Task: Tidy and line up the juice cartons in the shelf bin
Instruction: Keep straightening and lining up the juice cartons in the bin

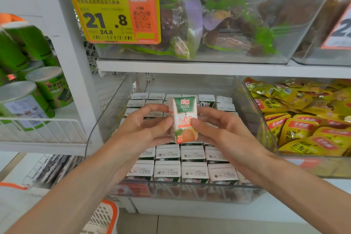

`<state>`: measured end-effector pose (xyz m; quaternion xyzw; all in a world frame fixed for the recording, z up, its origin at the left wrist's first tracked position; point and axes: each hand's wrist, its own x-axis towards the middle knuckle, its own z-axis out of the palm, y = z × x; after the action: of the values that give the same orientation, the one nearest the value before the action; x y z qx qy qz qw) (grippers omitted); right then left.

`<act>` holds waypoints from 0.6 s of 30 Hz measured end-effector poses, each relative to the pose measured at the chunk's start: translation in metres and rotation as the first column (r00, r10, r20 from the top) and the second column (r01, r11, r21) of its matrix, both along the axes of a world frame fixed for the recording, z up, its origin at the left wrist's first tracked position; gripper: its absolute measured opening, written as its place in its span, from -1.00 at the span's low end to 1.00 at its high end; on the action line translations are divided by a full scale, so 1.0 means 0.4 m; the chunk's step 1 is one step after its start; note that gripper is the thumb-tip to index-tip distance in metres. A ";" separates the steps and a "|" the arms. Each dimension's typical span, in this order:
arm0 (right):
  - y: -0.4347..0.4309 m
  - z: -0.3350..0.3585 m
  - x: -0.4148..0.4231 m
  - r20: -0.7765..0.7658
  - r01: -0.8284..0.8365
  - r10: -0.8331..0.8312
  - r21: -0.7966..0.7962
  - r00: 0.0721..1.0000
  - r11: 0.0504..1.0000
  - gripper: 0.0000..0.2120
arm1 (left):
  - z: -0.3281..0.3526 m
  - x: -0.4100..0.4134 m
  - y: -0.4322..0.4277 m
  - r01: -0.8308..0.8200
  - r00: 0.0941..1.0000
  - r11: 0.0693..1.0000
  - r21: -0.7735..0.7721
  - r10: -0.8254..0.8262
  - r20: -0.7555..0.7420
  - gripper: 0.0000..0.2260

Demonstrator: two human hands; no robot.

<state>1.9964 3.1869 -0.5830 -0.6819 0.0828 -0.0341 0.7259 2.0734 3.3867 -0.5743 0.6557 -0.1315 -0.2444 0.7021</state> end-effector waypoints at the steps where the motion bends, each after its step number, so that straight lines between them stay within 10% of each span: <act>1: 0.000 0.000 0.002 0.003 0.028 -0.028 0.015 1.000 0.999 -0.70 | 0.001 0.000 -0.001 -0.007 1.000 1.000 -0.008 0.007 -0.002 -0.71; 18: 0.000 0.008 0.001 -0.022 -0.040 0.037 -0.180 0.999 0.983 -0.64 | 0.001 -0.010 -0.004 0.096 0.994 0.991 0.090 -0.099 0.035 -0.54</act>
<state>1.9967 3.1870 -0.5798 -0.7465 0.0730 -0.0210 0.6610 2.0696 3.3852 -0.5738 0.6836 -0.1663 -0.2711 0.6569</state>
